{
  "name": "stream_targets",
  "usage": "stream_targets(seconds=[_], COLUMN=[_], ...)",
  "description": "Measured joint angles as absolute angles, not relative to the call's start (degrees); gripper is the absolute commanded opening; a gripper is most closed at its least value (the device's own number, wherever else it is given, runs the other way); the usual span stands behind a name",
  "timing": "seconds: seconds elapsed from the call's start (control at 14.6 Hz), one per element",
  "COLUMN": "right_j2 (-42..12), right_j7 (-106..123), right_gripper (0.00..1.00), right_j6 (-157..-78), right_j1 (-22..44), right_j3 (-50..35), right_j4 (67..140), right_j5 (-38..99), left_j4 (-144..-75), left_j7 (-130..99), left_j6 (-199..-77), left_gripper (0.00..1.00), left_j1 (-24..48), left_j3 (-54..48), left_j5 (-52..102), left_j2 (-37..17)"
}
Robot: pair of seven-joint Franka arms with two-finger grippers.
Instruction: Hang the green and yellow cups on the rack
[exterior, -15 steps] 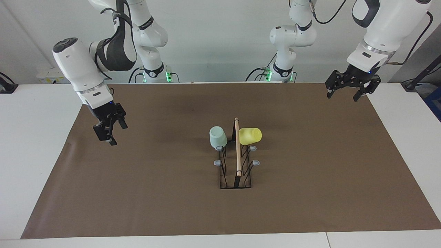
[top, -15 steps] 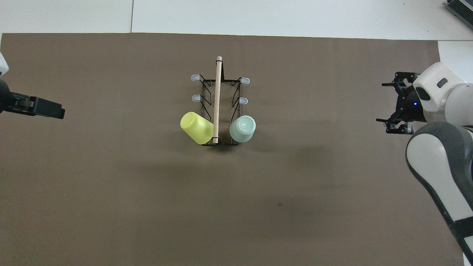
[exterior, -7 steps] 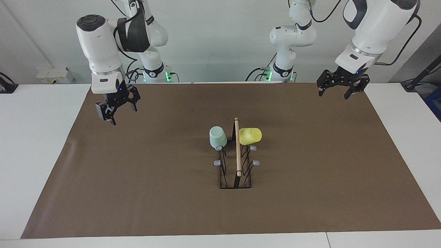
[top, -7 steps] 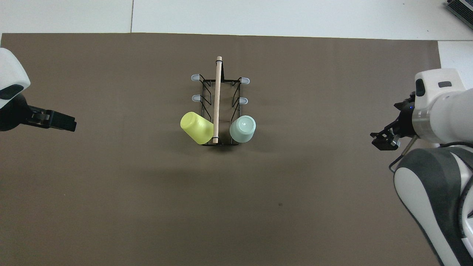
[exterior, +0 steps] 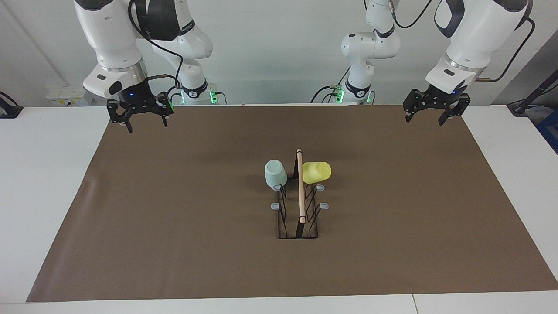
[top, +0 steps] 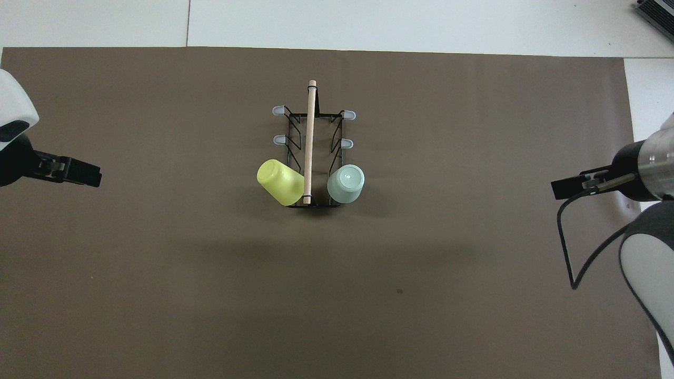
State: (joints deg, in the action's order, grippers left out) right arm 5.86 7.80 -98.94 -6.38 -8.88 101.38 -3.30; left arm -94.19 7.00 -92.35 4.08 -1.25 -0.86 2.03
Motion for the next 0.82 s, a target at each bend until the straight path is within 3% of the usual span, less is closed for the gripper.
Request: stream_targets(seconds=[0.55, 0.82], right_j2=[3.13, 3.13], right_j7=[-0.07, -1.44], right_gripper=[1.0, 1.0], right_j6=[-93.93, -93.27], right_j1=[-10.56, 0.67], right_j3=[-7.46, 4.77], right_j4=[97.06, 96.88], right_j5=[-1.49, -1.5], left_j4=[-94.19, -94.19], left_j7=[3.92, 3.73], left_j6=[-92.38, -92.38], left_gripper=[1.0, 1.0], left_j1=[4.05, 4.01], left_j3=[-1.28, -1.23], left_j5=[-0.98, -0.74], left_j2=[2.09, 2.13])
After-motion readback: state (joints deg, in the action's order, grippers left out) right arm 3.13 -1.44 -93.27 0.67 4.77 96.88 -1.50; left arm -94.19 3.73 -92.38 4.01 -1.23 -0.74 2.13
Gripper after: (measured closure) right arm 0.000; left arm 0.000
